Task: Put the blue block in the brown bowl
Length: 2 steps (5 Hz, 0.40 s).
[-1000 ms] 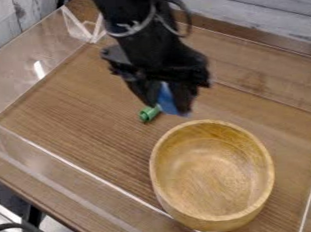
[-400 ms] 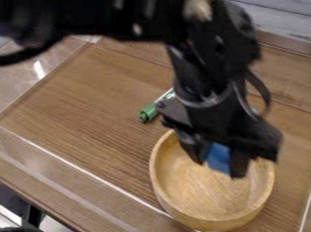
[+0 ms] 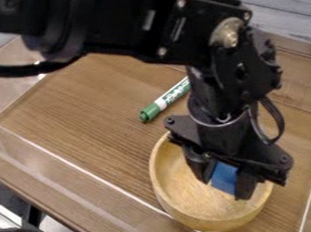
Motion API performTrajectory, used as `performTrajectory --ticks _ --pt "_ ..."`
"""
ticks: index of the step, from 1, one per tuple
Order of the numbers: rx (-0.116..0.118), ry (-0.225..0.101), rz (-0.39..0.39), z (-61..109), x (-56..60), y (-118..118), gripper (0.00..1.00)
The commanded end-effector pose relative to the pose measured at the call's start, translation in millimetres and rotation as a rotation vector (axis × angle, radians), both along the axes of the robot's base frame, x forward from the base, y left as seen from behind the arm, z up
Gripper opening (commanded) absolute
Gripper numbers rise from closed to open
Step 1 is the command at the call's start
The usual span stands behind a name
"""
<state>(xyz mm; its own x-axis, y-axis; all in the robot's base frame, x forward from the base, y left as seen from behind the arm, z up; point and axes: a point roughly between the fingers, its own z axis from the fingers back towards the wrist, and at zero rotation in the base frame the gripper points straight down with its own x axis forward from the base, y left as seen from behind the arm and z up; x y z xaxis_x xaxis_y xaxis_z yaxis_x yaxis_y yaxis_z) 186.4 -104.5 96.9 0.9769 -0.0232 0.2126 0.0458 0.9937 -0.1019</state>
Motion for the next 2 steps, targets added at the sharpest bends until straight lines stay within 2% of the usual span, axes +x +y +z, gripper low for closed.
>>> performTrajectory --ticks 1,2 --pt "-0.018 -0.022 -0.002 13.9 11.6 -0.5 0.00" --pt "-0.014 0.000 -0.006 15.8 14.0 2.0 0.00"
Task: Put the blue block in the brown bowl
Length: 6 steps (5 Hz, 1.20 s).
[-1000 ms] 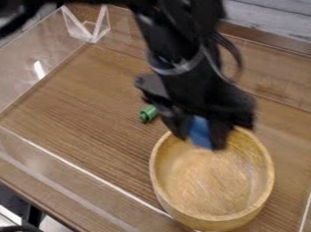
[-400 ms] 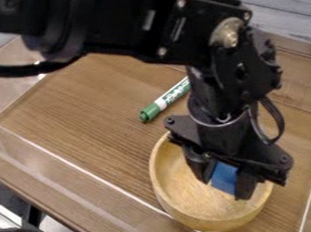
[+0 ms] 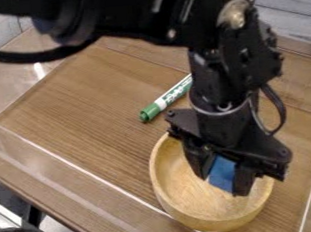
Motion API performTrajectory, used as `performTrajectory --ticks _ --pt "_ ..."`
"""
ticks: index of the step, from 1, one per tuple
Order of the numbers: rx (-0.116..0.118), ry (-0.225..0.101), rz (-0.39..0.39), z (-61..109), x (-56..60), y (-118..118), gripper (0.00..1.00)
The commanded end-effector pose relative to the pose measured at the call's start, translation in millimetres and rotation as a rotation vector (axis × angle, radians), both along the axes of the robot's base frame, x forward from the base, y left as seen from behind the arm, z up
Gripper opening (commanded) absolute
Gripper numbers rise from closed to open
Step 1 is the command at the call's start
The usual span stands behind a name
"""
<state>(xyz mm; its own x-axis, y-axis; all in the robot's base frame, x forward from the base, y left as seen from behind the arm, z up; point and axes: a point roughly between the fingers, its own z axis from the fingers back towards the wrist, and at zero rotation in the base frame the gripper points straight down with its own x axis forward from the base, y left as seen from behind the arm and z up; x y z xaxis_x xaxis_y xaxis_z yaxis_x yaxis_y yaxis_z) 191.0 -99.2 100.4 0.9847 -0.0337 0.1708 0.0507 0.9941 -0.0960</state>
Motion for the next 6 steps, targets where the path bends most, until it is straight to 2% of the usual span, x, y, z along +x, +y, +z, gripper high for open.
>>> performTrajectory --ticks 1,2,3,5,6 --pt "-0.020 -0.027 0.002 15.1 10.6 -0.8 0.00" --pt "-0.025 -0.010 0.007 12.8 9.3 0.8 0.00" --pt "-0.021 -0.017 0.012 14.7 12.1 5.0 0.00" --pt "-0.011 -0.037 0.027 20.3 19.5 14.9 0.00" --pt "-0.007 -0.066 0.032 32.6 24.8 20.2 0.00"
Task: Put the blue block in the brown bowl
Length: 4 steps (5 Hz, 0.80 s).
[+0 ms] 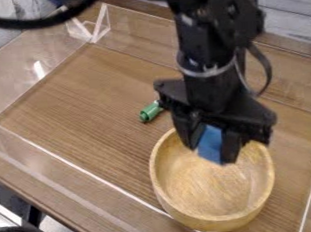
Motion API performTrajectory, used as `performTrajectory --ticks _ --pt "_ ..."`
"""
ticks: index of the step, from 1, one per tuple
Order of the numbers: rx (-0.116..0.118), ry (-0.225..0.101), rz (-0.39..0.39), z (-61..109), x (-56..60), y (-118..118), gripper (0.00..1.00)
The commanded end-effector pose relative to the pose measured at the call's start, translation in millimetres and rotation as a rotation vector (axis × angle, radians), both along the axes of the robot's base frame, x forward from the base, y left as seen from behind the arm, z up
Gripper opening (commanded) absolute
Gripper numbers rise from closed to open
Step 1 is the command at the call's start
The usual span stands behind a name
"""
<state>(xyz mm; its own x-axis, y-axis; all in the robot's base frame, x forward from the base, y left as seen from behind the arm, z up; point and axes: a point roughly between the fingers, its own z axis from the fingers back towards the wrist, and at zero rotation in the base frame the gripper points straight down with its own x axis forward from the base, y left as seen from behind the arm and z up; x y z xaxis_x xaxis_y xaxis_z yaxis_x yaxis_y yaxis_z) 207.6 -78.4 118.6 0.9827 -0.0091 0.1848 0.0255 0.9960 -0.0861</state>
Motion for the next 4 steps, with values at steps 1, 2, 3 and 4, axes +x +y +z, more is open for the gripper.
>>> performTrajectory --ticks 1,2,3,4 --pt "-0.008 -0.099 0.030 36.4 21.9 10.3 0.00" --pt "0.000 -0.155 0.042 56.9 40.4 25.8 0.00" --pt "0.022 -0.164 0.072 67.3 48.8 36.9 0.00" --pt "0.026 -0.162 0.064 52.0 49.0 32.5 0.00"
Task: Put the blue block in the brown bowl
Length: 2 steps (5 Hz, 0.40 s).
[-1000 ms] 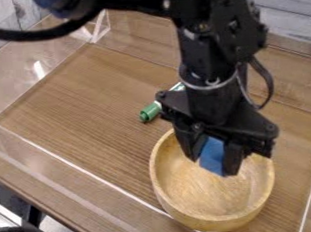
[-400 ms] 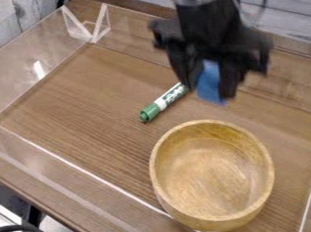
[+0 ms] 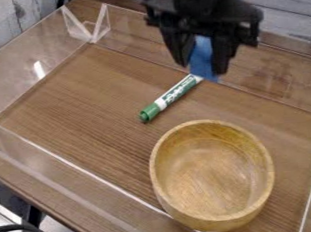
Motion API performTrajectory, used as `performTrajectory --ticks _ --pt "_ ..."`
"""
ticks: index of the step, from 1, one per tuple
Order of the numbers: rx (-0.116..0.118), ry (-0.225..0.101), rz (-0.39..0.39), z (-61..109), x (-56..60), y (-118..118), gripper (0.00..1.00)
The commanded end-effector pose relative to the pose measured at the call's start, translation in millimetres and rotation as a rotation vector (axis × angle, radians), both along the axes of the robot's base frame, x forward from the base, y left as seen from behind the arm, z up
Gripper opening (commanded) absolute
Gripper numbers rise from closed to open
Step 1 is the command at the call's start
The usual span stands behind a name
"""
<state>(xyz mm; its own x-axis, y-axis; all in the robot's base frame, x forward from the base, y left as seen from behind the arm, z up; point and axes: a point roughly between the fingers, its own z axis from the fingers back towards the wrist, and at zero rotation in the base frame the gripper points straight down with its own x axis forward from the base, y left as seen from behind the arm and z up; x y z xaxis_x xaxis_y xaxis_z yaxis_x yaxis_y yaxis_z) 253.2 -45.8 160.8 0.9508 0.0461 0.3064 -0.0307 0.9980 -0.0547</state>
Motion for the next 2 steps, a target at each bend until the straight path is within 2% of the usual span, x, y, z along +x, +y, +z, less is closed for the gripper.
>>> performTrajectory --ticks 1,2 --pt "-0.002 -0.034 -0.004 -4.3 2.6 -3.4 0.00" --pt "-0.001 -0.033 -0.013 -21.4 2.0 -5.6 0.00"
